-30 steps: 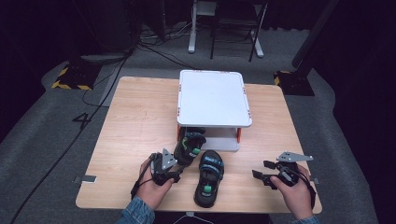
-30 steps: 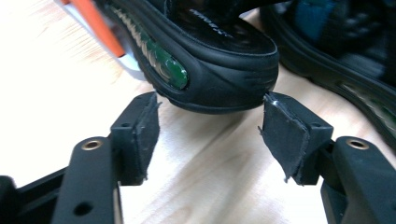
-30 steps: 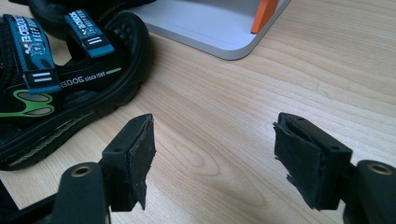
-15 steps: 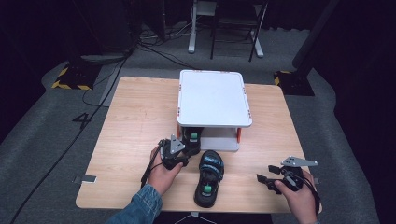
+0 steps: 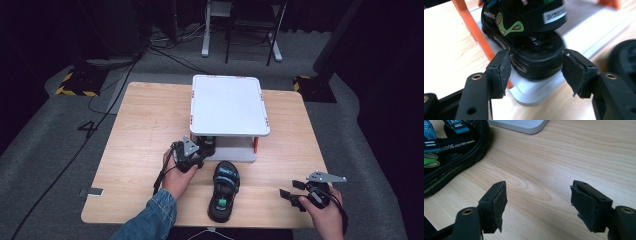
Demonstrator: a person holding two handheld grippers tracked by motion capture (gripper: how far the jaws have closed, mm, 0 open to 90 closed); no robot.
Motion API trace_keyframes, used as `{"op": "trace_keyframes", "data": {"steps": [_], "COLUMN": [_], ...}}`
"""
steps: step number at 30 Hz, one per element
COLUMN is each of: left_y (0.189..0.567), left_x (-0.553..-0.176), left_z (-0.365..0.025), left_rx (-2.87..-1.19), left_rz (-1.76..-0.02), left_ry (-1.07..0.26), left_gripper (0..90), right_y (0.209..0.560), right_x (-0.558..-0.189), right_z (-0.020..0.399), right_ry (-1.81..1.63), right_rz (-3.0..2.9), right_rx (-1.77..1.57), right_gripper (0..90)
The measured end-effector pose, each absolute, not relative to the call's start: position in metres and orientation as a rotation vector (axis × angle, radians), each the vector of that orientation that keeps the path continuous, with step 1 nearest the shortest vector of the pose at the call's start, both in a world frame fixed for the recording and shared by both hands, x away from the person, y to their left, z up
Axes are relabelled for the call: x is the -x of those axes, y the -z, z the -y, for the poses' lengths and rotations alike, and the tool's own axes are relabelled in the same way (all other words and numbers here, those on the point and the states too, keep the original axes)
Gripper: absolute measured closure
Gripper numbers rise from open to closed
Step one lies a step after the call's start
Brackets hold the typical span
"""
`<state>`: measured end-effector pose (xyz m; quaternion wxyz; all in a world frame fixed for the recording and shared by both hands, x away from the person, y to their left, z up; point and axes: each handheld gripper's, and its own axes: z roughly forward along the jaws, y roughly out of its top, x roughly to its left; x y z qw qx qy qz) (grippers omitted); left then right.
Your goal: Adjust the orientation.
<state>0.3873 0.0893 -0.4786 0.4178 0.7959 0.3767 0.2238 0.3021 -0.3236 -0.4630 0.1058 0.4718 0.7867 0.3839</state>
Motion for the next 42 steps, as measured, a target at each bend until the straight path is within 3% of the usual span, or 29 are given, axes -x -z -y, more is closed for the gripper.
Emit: {"op": "trace_keyframes", "data": {"steps": [5, 10, 13, 17, 32, 40, 42], "left_y": [0.479, 0.491, 0.492, 0.492, 0.494, 0.482, 0.477], "left_x": [-0.371, -0.385, -0.393, -0.402, -0.417, -0.407, -0.403], "left_z": [-0.077, -0.077, -0.082, -0.088, -0.059, -0.069, -0.073], "left_rx": [-2.1, -2.059, -2.031, -2.016, -2.029, -1.974, -2.003], "left_rz": [-0.828, -0.872, -0.917, -0.95, -0.815, -0.841, -0.85], "left_ry": [-0.44, -0.465, -0.454, -0.573, -0.492, -0.492, -0.438], "left_gripper": [53.9, 51.9, 59.2, 51.4, 43.3, 39.5, 38.2], "right_y": [0.461, 0.463, 0.463, 0.465, 0.469, 0.466, 0.464], "right_x": [-0.307, -0.308, -0.307, -0.305, -0.297, -0.298, -0.299], "right_z": [0.315, 0.311, 0.313, 0.317, 0.323, 0.322, 0.32], "right_ry": [-1.143, -1.136, -1.135, -1.124, -1.103, -1.116, -1.12], "right_rz": [-2.337, -2.354, -2.345, -2.339, -2.322, -2.321, -2.327], "right_rx": [-1.354, -1.346, -1.358, -1.372, -1.406, -1.39, -1.378], "right_gripper": [29.5, 29.5, 29.5, 29.4, 29.4, 29.4, 29.4]}}
